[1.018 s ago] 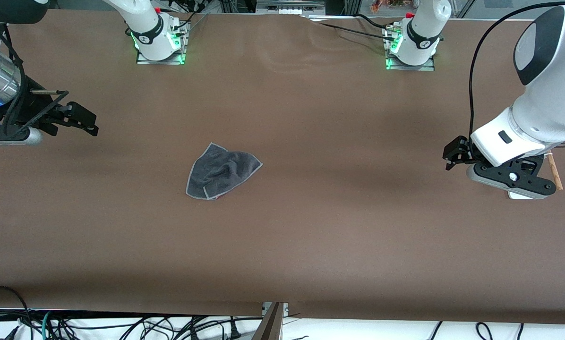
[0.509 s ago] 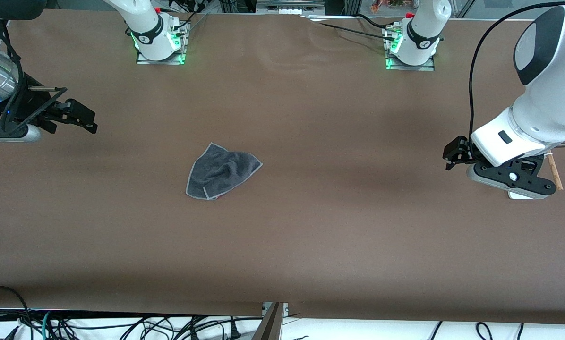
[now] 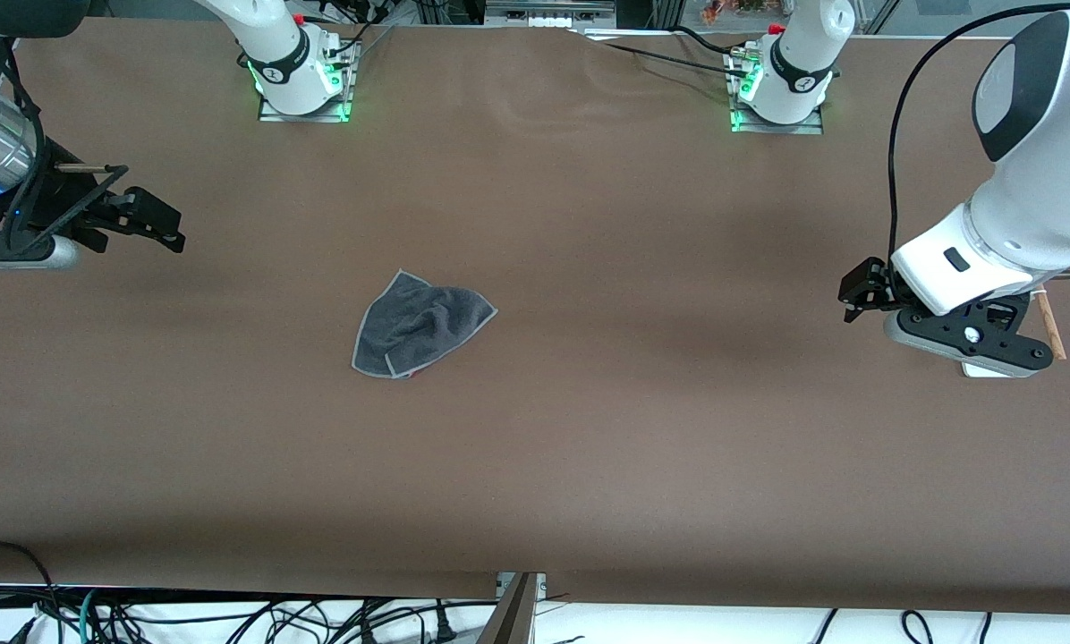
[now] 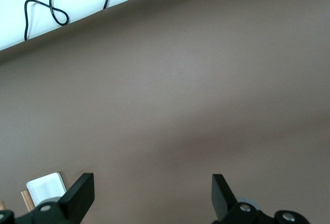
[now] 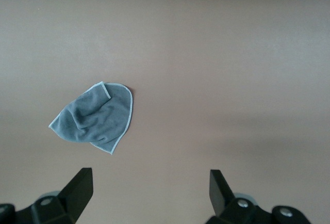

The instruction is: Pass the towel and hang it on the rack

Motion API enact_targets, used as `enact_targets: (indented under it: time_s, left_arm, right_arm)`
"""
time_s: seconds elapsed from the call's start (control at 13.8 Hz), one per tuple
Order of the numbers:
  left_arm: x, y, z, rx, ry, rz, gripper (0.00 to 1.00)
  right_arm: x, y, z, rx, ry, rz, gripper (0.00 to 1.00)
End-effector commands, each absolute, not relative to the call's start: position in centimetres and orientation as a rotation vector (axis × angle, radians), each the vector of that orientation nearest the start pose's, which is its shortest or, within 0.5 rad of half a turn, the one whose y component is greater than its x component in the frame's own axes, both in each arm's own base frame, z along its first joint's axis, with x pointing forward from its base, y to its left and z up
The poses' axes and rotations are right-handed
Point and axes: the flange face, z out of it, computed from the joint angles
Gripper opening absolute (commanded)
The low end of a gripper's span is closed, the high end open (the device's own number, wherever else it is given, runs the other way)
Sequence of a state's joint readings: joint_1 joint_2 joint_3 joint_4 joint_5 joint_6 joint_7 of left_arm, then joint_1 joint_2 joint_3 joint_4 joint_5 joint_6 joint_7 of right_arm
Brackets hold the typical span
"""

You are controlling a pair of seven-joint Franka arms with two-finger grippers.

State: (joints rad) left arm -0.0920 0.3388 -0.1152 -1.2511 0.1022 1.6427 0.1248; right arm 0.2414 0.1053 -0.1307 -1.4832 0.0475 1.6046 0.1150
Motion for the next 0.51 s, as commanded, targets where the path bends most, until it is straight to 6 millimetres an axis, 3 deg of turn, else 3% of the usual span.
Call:
enact_targets:
  time_s: [0.0,0.44]
  left_arm:
    - [64.94,-11.22,58.34,-3.010,0.500,-0.082,1.00]
    - [64.95,-11.23,58.35,-3.010,0.500,-0.084,1.00]
  right_arm:
    - [58.03,7.44,61.42,-3.116,-0.010,-0.023,1.00]
    - [58.24,7.52,60.97,-3.115,-0.009,-0.011,1.00]
